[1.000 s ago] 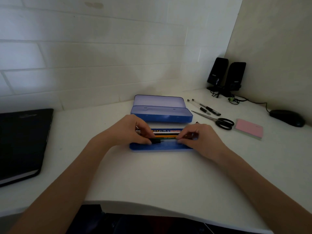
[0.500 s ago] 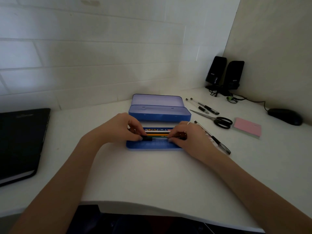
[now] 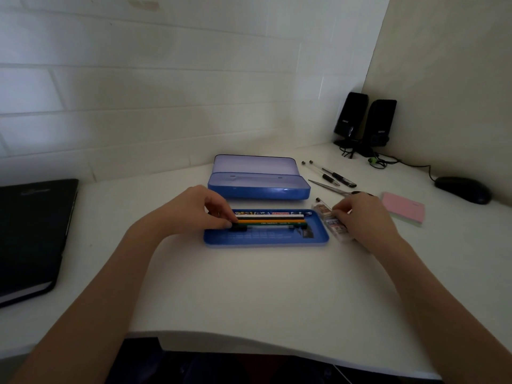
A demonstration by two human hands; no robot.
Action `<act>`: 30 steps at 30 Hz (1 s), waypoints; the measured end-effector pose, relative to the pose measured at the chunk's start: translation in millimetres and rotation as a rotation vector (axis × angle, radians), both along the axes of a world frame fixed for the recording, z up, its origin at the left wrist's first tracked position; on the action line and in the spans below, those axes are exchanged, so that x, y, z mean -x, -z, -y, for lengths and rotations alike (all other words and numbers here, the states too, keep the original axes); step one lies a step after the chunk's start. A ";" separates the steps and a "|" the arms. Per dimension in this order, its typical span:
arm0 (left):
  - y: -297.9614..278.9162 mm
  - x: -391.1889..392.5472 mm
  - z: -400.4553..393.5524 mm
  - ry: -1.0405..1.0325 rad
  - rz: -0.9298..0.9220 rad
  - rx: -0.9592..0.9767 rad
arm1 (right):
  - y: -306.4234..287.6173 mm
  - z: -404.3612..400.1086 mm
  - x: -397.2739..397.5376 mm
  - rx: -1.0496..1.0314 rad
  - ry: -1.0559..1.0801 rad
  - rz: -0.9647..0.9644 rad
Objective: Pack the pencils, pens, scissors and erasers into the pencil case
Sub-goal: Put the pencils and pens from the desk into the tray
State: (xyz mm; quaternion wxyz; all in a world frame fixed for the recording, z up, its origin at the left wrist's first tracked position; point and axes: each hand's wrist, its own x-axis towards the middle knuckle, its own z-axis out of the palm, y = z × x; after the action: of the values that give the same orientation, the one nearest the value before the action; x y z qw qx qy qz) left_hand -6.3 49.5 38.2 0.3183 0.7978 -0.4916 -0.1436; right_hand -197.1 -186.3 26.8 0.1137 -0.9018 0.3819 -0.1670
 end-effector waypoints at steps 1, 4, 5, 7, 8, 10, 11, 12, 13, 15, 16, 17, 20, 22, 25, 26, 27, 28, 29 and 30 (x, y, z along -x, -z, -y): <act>0.1 -0.1 0.0 -0.004 0.002 0.001 | 0.6 0.3 -0.6 -0.011 0.003 0.007; 1.2 -0.4 0.3 -0.033 0.002 0.024 | -1.1 1.3 -1.9 -0.049 0.017 0.004; 1.5 -0.7 0.6 -0.042 0.004 0.038 | -1.3 1.6 -1.9 -0.058 0.024 0.000; 2.4 -2.4 0.8 -0.050 0.004 0.069 | -0.7 2.7 -1.2 -0.068 0.039 0.000; 2.7 -3.3 0.7 -0.052 0.001 0.085 | -0.3 3.7 -0.6 -0.071 0.044 -0.004; 3.1 -4.6 0.3 -0.052 -0.002 0.098 | 0.2 5.2 0.3 -0.083 0.051 -0.027; 3.4 -4.8 0.2 -0.046 -0.002 0.097 | 0.5 5.6 0.7 -0.095 0.055 -0.033; 3.6 -4.7 0.4 -0.041 0.001 0.095 | 0.6 5.7 1.1 -0.105 0.062 -0.028; 3.9 -4.6 0.7 -0.041 0.004 0.096 | 0.6 5.1 1.5 -0.109 0.070 -0.018; 4.4 -5.1 1.4 -0.053 0.002 0.110 | 1.9 3.7 1.3 -0.094 0.085 -0.007; 4.4 -5.5 1.5 -0.062 -0.005 0.120 | 2.8 2.7 1.3 -0.083 0.082 0.000; 3.8 -5.3 1.6 -0.074 -0.019 0.129 | 3.0 1.3 0.8 -0.069 0.065 0.020; 0.6 -2.1 2.1 -0.096 -0.107 0.180 | -2.0 -5.9 -1.7 -0.034 -0.065 0.200; -3.0 2.4 2.8 -0.091 -0.219 0.254 | -8.1 -15.2 -4.1 -0.057 -0.174 0.342; -7.6 7.5 4.3 -0.086 -0.311 0.347 | -9.2 -30.9 -7.7 -0.099 -0.363 0.423; -8.6 8.8 4.6 -0.079 -0.330 0.357 | -7.5 -36.0 -8.8 -0.093 -0.430 0.414; -9.1 10.1 4.7 -0.065 -0.352 0.358 | -5.3 -40.5 -10.4 -0.086 -0.497 0.403; -9.0 11.2 4.9 -0.045 -0.378 0.349 | -3.5 -45.6 -12.0 -0.084 -0.562 0.396; -8.4 12.8 5.5 -0.020 -0.410 0.334 | -2.2 -50.3 -13.9 -0.087 -0.616 0.389; -7.4 14.8 6.3 0.008 -0.443 0.316 | -1.3 -55.2 -16.0 -0.080 -0.660 0.384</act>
State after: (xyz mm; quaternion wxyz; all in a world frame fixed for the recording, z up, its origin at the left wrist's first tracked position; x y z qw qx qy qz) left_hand -21.2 43.2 45.5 0.5380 0.6854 -0.4295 -0.2374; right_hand -181.2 -131.1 28.1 0.2657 -0.9235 0.0492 -0.2724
